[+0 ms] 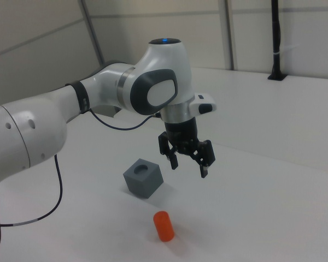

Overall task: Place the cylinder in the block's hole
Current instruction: 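Move the open gripper over the orange cylinder and lower it, then close the gripper around the orange cylinder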

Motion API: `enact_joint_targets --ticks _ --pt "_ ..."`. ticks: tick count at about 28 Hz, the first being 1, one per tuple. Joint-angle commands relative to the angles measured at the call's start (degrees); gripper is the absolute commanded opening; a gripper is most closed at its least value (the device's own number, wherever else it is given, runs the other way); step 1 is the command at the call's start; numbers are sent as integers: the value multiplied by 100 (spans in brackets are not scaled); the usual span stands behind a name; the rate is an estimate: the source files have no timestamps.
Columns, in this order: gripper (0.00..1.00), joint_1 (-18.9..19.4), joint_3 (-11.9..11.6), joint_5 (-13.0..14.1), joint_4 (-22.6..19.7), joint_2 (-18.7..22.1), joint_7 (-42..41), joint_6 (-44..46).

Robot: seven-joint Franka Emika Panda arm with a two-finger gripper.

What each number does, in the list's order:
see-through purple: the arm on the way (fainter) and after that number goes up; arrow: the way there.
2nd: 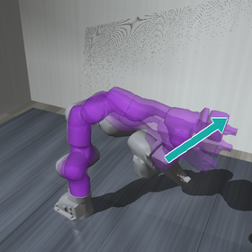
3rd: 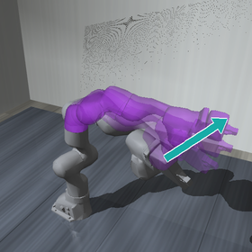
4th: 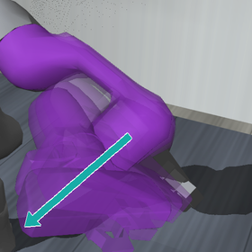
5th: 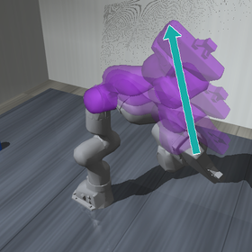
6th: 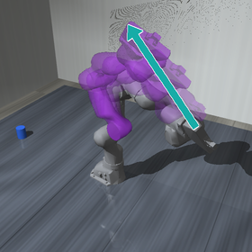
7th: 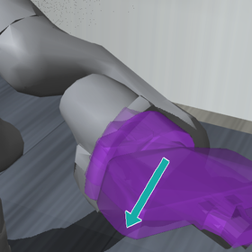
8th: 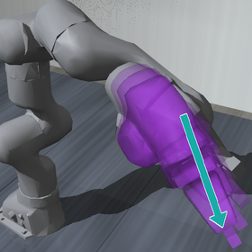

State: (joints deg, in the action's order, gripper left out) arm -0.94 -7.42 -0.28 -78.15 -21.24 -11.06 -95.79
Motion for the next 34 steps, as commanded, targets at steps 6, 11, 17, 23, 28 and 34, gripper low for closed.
enact_joint_targets --ticks 6,11,17,23,28,34 --pt "100 6 30 151 -2063 1403 -1056 -1274" --pt "100 15 135 160 -2749 1702 -1065 -1864" --pt "100 15 302 160 -3145 1808 -1372 -1952" --pt "100 15 530 124 -3277 1589 -1557 -2005" --pt "100 15 786 54 -3268 1167 -1531 -2400" --pt "100 24 838 -271 -3277 956 -1478 -2488"
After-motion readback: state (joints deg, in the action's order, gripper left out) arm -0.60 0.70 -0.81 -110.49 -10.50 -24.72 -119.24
